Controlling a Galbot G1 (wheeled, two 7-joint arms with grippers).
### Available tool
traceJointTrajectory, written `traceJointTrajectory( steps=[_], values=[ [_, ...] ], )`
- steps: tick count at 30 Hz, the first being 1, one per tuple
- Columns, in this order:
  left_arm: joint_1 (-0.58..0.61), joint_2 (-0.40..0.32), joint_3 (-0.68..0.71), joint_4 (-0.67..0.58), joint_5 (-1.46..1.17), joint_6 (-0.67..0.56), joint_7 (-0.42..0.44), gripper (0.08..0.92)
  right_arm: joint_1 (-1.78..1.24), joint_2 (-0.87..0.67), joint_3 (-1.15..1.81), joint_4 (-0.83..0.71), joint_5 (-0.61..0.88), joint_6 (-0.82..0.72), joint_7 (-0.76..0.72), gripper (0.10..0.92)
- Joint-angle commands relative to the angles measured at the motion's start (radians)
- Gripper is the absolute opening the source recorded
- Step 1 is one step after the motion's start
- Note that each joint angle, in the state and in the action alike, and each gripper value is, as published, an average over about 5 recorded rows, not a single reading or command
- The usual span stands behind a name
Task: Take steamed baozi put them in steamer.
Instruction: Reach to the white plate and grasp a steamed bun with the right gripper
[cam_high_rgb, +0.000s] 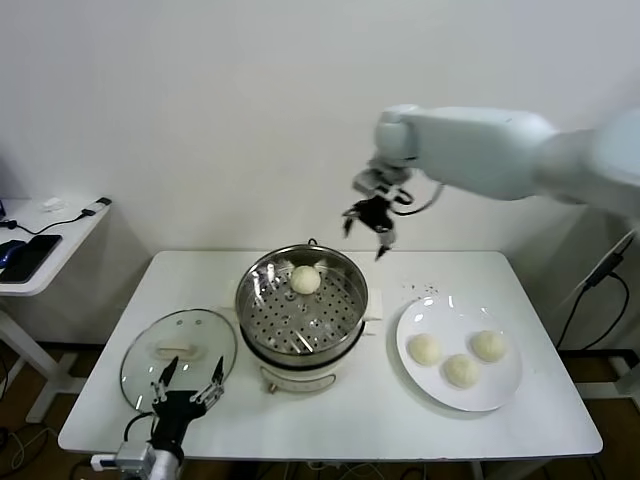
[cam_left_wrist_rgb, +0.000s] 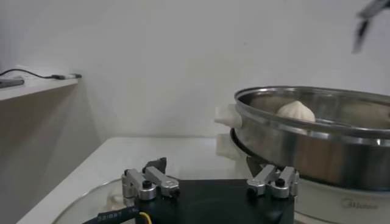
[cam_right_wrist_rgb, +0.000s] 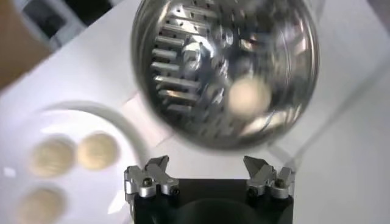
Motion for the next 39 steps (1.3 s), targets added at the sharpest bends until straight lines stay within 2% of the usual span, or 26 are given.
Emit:
traceJointTrajectory(
  steps=[1, 6, 19, 39],
  values=[
    [-0.003, 0.001, -0.002, 0.002, -0.006, -0.003, -0.001, 0.823, 0.125, -0.293, -0.186, 0.373, 0.132, -0.365, 0.144, 0.823],
    [-0.001, -0.005, 0.0, 0.005, -0.003, -0.005, -0.002, 0.823, -0.025, -0.327, -0.138, 0.381, 0.072, -0.437, 0.207, 0.823],
    [0.012, -0.018, 0.0, 0.012, -0.001, -0.018, -0.006, 0.823, -0.361, -0.316, 0.074, 0.188, -0.074, -0.504, 0.291, 0.823],
    [0.023, -0.013, -0.002, 0.016, 0.001, -0.025, -0.011, 0.823, -0.594, -0.253, 0.307, 0.06, -0.118, -0.508, 0.368, 0.823]
  ],
)
